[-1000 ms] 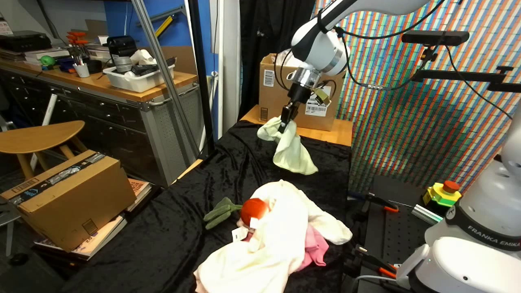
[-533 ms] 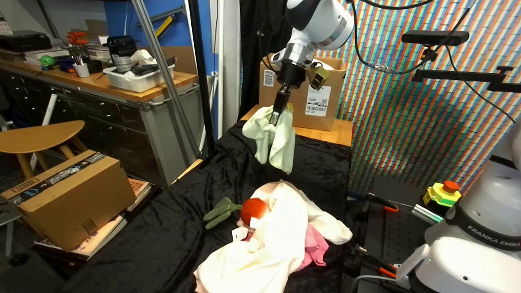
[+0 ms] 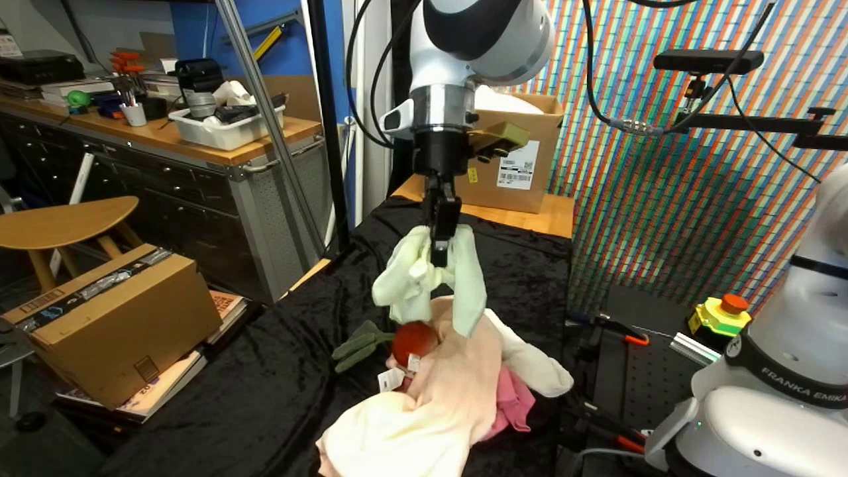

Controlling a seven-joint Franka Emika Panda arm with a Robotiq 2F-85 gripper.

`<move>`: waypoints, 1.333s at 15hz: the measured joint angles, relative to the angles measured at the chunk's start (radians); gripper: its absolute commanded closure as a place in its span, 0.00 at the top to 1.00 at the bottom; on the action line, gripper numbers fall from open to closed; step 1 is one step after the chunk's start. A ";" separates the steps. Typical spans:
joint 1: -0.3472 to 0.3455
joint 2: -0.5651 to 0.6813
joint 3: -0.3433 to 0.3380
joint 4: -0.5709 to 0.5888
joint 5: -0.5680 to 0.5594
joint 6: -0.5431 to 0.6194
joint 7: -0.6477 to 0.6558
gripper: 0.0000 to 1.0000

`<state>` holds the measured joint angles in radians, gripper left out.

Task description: Pile the t-shirts, ropes, radish and towel together

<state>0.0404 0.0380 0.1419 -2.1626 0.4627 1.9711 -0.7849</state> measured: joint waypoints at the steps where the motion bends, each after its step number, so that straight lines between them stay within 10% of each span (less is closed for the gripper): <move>1: 0.026 0.002 0.011 0.000 -0.017 0.000 0.014 0.06; 3: 0.067 0.013 0.028 0.001 -0.047 0.012 0.039 0.06; 4: 0.082 0.021 0.033 0.002 -0.062 0.018 0.052 0.31; 14: 0.101 0.090 0.032 0.008 -0.117 0.231 0.191 0.98; 20: 0.052 0.060 -0.032 -0.004 -0.222 0.187 0.421 1.00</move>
<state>0.0928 0.0978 0.1104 -2.1665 0.2412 2.1583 -0.3642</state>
